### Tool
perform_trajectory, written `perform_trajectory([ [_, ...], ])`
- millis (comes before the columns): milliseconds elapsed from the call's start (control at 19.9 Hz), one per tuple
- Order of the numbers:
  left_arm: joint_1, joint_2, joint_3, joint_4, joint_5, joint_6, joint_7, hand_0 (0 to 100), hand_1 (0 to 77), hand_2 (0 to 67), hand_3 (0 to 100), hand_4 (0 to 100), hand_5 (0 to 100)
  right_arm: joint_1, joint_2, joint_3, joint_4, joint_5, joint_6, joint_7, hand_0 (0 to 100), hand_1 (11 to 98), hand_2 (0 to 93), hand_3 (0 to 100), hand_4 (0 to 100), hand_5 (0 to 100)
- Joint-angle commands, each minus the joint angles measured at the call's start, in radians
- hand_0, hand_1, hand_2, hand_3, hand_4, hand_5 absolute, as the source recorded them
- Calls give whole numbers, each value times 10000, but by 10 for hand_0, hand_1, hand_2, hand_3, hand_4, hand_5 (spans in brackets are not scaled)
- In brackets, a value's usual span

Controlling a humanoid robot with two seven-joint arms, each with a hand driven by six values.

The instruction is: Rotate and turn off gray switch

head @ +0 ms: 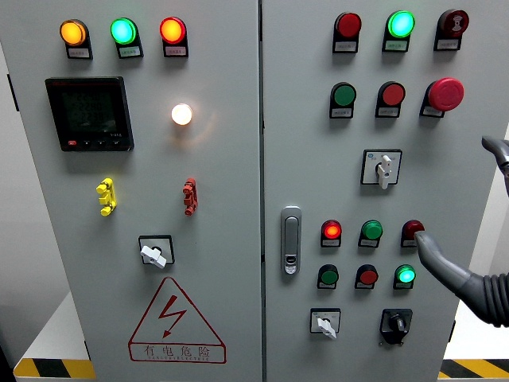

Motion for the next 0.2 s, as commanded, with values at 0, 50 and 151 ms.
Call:
perform_trajectory([
  [0, 6, 0, 1, -14, 0, 0, 0, 0, 0, 132, 183, 96, 118, -31, 0, 1, 0, -86, -336, -27, 0, 402, 86, 91, 81, 151],
  [50, 6, 0, -15, -14, 0, 0, 0, 0, 0, 132, 183, 96, 118, -137, -15, 1, 0, -101, -489, -27, 0, 402, 86, 90, 80, 151],
  [151, 6, 0, 0, -14, 0, 0, 0, 0, 0, 132, 183, 95, 118, -214, -15, -30, 0, -101, -613, -12, 0, 402, 86, 93, 82, 167],
])
